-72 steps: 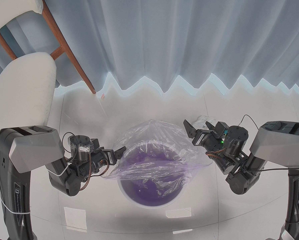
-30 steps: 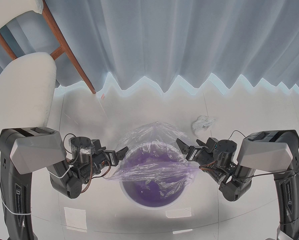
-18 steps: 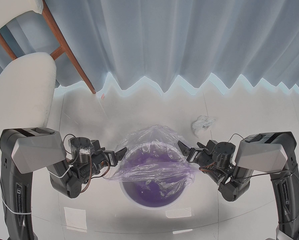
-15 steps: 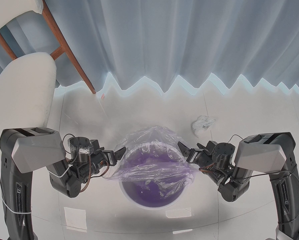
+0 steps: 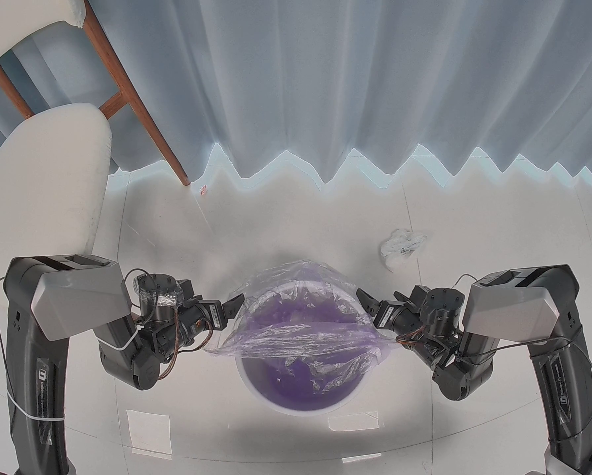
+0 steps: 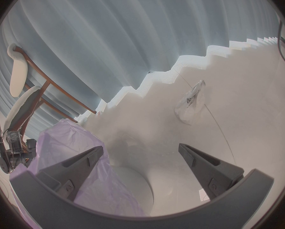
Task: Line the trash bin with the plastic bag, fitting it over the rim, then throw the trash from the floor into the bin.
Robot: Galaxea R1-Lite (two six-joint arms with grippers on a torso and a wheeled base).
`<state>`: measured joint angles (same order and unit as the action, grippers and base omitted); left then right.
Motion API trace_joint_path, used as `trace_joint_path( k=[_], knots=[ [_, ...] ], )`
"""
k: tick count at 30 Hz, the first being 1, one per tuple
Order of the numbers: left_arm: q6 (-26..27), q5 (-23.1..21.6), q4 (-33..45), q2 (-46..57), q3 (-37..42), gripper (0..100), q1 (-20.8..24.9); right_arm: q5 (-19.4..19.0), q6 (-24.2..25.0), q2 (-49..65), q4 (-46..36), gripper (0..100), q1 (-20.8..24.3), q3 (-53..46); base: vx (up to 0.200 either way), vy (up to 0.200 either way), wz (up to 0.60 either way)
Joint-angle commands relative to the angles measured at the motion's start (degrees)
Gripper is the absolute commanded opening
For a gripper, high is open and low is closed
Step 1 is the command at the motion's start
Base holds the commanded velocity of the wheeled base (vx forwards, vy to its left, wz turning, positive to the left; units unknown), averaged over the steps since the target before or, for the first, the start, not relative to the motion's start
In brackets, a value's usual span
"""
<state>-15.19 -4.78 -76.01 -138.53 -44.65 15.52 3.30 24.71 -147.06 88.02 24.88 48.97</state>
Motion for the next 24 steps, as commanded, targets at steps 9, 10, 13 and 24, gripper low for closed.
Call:
trace_joint_path(
  k=[9, 10, 13, 24],
  knots=[
    [-0.02, 1.00, -1.25, -0.60, 2.03, 100, 1.27, -0.05, -1.95, 0.37, 0.31, 100, -0.27, -2.12, 0.000, 0.000, 0.00],
    [-0.02, 1.00, -1.25, -0.60, 2.03, 100, 1.27, -0.05, -1.95, 0.37, 0.31, 100, -0.27, -2.12, 0.000, 0.000, 0.00],
    [0.16, 1.26, -5.55, -0.68, 4.14, 100, 1.71, -0.05, -3.88, 0.89, 0.75, 100, -0.36, -3.62, 0.000, 0.000, 0.00],
    [-0.19, 4.08, -12.59, 3.97, 7.83, 100, 3.99, -0.84, 1.92, 10.91, 1.90, 100, -0.10, -8.45, 0.000, 0.000, 0.00]
  ],
)
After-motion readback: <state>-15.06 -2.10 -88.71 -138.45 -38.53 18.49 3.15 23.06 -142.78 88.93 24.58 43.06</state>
